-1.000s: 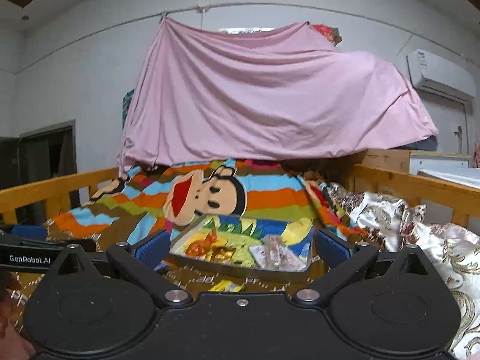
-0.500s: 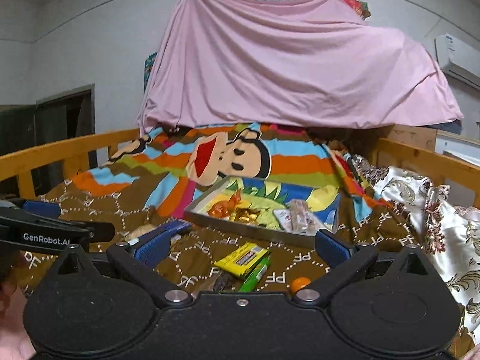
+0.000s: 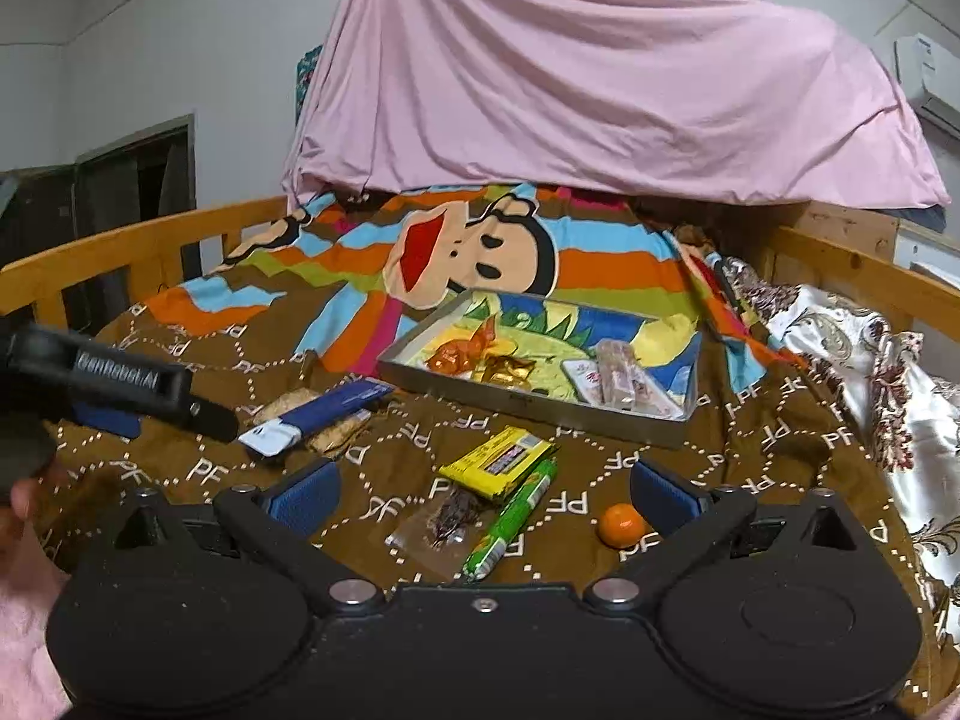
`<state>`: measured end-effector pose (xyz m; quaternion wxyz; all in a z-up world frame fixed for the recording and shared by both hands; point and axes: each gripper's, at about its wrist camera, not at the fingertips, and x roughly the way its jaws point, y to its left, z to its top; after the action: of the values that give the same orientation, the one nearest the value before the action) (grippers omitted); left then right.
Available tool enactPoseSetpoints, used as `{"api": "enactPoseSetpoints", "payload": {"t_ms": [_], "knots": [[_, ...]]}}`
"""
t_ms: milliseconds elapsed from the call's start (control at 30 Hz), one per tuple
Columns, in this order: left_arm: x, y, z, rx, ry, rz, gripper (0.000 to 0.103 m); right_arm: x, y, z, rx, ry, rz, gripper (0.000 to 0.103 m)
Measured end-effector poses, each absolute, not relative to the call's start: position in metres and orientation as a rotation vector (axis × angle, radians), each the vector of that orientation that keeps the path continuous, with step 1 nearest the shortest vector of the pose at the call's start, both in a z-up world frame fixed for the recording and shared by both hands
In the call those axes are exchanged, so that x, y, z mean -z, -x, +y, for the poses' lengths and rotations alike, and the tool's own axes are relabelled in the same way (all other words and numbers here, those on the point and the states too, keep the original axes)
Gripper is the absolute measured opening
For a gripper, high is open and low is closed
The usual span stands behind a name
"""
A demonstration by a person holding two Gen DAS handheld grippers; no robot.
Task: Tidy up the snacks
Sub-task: 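Lift both tools from the tray and move over the blue and yellow packs, then grasp the blue pack with the left gripper while the right gripper grasps the yellow snack pack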
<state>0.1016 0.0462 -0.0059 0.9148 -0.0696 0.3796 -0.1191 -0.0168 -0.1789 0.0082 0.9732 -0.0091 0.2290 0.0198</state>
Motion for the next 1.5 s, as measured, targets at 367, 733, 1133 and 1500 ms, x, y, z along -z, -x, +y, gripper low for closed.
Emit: {"api": "enactPoseSetpoints", "payload": {"t_ms": [367,733,1133,1500], "knots": [[0.017,-0.153,0.039,0.332,0.034,0.859,0.102,0.006,-0.014,-0.172,-0.205,-0.044,0.589,0.102],[0.033,-0.207,0.028,0.396,0.015,0.865,0.102,0.025,-0.074,-0.181,-0.245,-0.071,0.682,0.102],[0.053,-0.244,0.014,0.501,-0.059,0.836,0.092,0.055,-0.162,-0.201,-0.251,-0.176,0.715,0.102],[0.062,-0.253,0.015,0.517,-0.053,0.866,0.071,0.081,-0.197,-0.213,-0.160,-0.253,0.780,0.100]]}}
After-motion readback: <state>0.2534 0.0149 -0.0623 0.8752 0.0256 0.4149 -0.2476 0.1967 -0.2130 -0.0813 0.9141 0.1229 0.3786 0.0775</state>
